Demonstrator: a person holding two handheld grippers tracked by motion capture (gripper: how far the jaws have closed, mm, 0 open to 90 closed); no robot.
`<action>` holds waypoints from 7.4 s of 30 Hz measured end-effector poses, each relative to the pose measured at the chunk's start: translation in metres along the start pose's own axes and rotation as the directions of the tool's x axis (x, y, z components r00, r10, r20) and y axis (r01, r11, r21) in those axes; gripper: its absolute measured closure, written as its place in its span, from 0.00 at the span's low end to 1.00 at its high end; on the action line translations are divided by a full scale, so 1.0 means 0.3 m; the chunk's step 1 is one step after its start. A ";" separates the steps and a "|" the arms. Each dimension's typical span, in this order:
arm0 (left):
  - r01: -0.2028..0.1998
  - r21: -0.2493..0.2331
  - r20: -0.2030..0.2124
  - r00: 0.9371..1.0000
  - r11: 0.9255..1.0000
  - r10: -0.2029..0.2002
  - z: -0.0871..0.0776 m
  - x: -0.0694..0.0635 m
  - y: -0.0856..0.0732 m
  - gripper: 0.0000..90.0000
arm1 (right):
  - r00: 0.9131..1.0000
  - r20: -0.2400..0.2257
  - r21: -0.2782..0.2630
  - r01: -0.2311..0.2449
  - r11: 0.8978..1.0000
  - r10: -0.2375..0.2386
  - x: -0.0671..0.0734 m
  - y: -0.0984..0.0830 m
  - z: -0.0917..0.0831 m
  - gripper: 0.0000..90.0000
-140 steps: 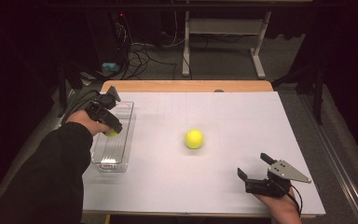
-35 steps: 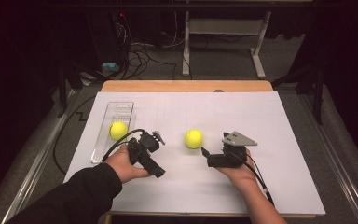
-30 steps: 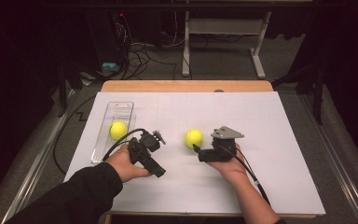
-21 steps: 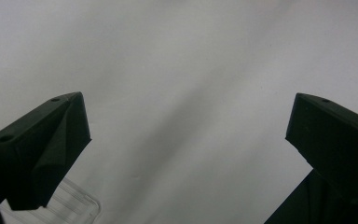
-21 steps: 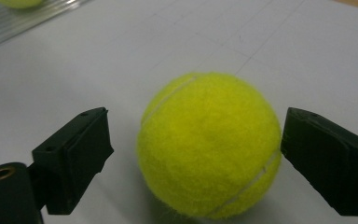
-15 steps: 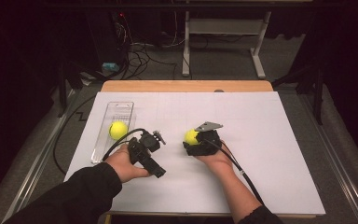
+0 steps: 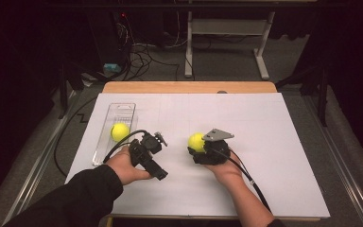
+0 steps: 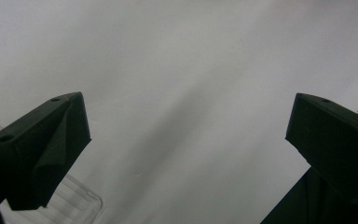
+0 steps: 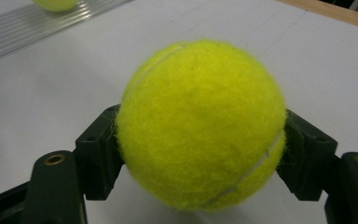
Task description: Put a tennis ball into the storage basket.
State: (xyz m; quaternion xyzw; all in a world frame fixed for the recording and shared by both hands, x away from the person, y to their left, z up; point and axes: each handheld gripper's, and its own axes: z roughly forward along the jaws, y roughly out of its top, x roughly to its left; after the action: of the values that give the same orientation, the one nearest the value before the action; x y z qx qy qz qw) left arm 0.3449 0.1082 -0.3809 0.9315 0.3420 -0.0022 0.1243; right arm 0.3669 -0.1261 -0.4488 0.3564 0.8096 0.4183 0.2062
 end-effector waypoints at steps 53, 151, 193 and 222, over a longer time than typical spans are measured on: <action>-0.062 -0.018 0.070 0.996 0.998 0.063 -0.047 -0.169 0.220 0.01 | 0.993 -0.112 -0.183 0.003 0.983 -0.024 0.156 -0.173 -0.203 0.31; 0.288 0.049 -0.059 0.957 0.956 -0.285 -0.209 0.329 -0.160 0.30 | 0.972 0.180 -0.221 -0.109 0.969 0.151 -0.201 -0.359 -0.454 0.00; 0.316 0.022 -0.094 0.945 0.948 -0.313 -0.171 0.398 -0.172 0.01 | 0.976 0.162 -0.216 -0.108 0.970 0.144 -0.189 -0.360 -0.443 0.00; 0.105 0.007 -0.015 0.994 0.994 -0.105 -0.070 0.123 0.080 0.01 | 0.976 0.156 -0.224 -0.114 0.968 0.151 -0.188 -0.359 -0.450 0.00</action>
State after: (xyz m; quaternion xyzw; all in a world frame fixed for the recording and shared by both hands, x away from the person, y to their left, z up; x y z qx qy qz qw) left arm 0.3869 0.1189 -0.3582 0.9126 0.3915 -0.0035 0.1179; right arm 0.2754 -0.2827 -0.4593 0.4206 0.7135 0.4832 0.2839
